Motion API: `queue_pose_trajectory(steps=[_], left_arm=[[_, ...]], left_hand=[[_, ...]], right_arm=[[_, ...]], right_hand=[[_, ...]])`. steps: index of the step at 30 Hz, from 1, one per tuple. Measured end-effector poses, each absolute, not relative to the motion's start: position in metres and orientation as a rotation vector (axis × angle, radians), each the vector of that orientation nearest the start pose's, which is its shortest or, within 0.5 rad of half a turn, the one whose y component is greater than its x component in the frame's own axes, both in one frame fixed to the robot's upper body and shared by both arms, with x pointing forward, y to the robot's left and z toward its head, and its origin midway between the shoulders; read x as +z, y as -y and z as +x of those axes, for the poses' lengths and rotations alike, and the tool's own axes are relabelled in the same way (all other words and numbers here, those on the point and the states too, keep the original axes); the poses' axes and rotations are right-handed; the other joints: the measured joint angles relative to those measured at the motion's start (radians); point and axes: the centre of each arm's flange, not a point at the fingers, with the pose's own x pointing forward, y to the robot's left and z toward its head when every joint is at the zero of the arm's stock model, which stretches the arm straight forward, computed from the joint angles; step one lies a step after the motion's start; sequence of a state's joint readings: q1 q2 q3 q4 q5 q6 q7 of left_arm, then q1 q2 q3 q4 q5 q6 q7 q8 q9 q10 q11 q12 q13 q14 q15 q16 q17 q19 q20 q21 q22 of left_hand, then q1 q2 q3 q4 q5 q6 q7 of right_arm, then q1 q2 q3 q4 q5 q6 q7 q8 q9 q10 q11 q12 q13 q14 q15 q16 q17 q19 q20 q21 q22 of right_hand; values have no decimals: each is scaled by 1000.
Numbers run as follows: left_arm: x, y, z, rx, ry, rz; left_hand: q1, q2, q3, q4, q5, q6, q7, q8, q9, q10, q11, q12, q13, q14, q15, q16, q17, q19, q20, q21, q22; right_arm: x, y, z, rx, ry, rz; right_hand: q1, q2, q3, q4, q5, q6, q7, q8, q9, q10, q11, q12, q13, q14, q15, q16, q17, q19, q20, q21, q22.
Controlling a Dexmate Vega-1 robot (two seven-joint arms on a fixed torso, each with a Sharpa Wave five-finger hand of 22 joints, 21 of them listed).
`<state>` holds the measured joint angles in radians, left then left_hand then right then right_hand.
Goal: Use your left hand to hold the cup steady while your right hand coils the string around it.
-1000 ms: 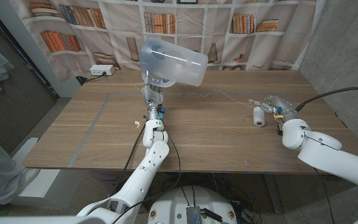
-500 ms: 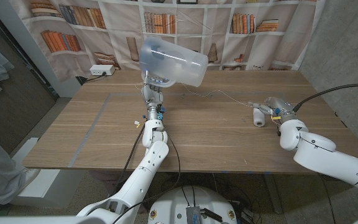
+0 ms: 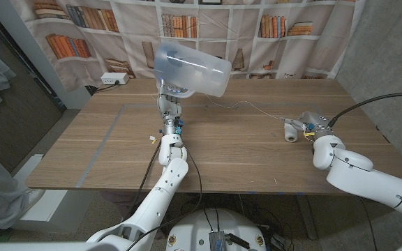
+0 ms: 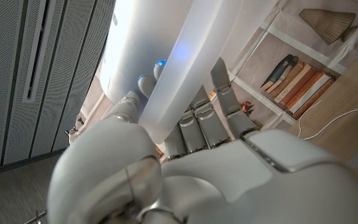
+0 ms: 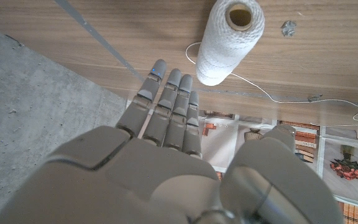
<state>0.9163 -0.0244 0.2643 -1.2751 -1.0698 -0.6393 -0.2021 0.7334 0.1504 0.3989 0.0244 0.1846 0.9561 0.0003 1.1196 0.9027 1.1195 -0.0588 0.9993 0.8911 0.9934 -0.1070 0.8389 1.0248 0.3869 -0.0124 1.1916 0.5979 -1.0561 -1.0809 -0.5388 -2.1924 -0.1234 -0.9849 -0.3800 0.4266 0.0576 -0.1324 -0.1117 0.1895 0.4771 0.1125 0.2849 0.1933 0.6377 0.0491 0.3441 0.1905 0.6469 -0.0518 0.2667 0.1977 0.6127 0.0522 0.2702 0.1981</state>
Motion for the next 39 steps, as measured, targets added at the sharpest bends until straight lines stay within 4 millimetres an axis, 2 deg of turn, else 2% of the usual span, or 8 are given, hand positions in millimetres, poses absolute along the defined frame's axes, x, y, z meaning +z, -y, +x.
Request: queue_pose_trajectory(steps=[18,31,39], left_arm=[[-35,-206,616,-178,932,-986],[-36,-213,616,-163,942,-990],[-37,-215,617,-164,942,-991]], left_hand=[[-8,-8,9,-9,0,3,0,-3,1,3,-4,0,17,5,-5,-7,5,0,0,24,0],[-11,-11,14,-14,0,3,0,-11,12,3,-4,6,19,5,-5,-6,8,-4,-4,44,0],[-11,-11,17,-17,0,4,0,-11,12,3,-4,7,20,5,-5,-6,7,-4,-3,52,-6]], right_arm=[[-53,327,526,-424,79,-1297],[-56,323,531,-426,41,-1339],[-58,326,532,-439,-9,-1360]], right_hand=[[-12,-4,-7,7,0,2,9,-4,-3,0,1,-5,-5,-13,13,-5,0,-8,11,0,0],[-31,-16,-14,14,0,11,18,-8,-3,6,6,-5,-4,-7,18,-5,0,-13,16,-1,0],[-54,-17,-23,23,0,25,11,-8,-3,9,10,-12,-4,-18,29,-16,5,-19,21,-5,0]])
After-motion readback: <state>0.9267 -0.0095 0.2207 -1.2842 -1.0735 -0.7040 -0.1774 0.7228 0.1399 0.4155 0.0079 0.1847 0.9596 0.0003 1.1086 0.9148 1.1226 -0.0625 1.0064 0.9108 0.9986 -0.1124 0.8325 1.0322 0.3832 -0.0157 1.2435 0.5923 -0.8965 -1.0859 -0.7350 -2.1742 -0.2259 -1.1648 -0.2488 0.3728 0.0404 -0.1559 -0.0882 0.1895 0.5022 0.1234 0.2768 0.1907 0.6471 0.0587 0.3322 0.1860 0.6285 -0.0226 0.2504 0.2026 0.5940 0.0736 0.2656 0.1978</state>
